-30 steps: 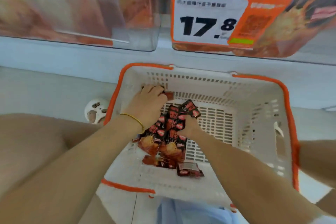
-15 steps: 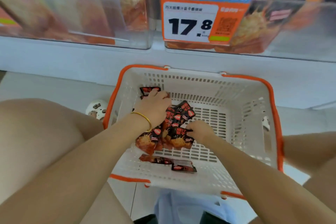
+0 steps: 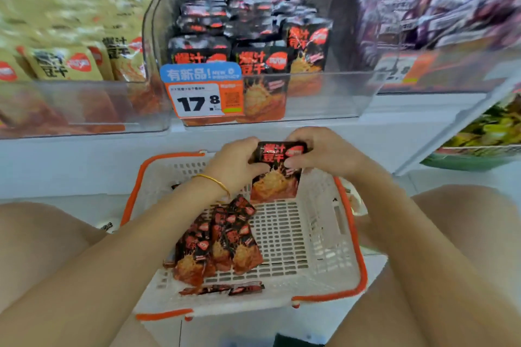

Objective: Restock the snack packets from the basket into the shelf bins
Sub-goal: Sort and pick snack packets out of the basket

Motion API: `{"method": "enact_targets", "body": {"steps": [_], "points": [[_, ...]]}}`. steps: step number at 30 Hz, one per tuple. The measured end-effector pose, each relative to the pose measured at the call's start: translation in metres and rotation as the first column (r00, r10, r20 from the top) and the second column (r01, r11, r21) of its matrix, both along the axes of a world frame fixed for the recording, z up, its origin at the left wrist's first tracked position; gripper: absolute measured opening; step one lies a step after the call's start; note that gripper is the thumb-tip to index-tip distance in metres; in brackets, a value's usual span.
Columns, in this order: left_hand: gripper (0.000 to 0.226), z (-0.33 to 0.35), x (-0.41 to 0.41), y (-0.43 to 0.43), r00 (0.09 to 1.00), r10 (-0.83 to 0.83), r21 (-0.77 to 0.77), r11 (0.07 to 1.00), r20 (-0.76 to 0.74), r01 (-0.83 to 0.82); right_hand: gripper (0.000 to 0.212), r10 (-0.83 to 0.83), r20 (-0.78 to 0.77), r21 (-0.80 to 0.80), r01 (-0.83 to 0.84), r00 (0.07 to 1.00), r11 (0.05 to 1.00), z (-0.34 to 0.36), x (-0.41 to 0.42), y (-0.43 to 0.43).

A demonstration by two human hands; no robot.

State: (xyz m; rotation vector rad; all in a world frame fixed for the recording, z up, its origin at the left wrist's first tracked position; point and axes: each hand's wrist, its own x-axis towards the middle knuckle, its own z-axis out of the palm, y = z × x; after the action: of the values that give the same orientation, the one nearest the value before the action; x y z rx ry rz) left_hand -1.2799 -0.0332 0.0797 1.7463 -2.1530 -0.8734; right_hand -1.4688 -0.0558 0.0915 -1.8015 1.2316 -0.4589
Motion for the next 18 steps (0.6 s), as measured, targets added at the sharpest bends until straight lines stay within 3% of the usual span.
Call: {"method": "enact_targets", "body": {"steps": [4,6,7,9,10,12,15,18], "points": [[0.014,0.063,-0.030,-0.001,0.977,-0.043,-0.271,0.963,-0.210,-0.016,0.023,-0.140,0.131,-0.130,0.157,0.982,0.979,0.067,-0.035,0.007],[0.010,0.089,-0.035,-0.001,0.958,-0.051,-0.497,0.862,-0.283,-0.101,0.030,-0.233,0.237,-0.244,0.290,0.943,0.925,0.098,-0.047,0.002],[0.010,0.098,-0.034,-0.004,0.965,-0.057,-0.629,0.768,-0.257,-0.122,0.031,-0.275,0.294,-0.300,0.362,0.915,0.883,0.113,-0.052,-0.004],[0.023,0.104,-0.029,-0.014,0.999,0.017,-0.825,0.564,-0.034,-0.038,0.028,-0.335,0.360,-0.421,0.472,0.871,0.774,0.136,-0.056,-0.017],[0.034,0.101,-0.026,-0.020,0.994,0.073,-0.849,0.528,0.080,0.029,0.026,-0.361,0.355,-0.482,0.500,0.862,0.720,0.144,-0.056,-0.025],[0.053,0.089,-0.023,-0.028,0.958,0.143,-0.810,0.573,0.250,0.125,0.022,-0.402,0.285,-0.557,0.491,0.870,0.670,0.150,-0.050,-0.043],[0.067,0.069,-0.019,-0.034,0.875,0.216,-0.741,0.639,0.433,0.209,0.030,-0.426,0.088,-0.498,0.410,0.901,0.764,0.136,-0.030,-0.065],[0.069,0.062,-0.017,-0.039,0.811,0.269,-0.722,0.646,0.519,0.248,0.022,-0.477,-0.110,-0.466,0.379,0.872,0.800,0.107,-0.019,-0.086]]}}
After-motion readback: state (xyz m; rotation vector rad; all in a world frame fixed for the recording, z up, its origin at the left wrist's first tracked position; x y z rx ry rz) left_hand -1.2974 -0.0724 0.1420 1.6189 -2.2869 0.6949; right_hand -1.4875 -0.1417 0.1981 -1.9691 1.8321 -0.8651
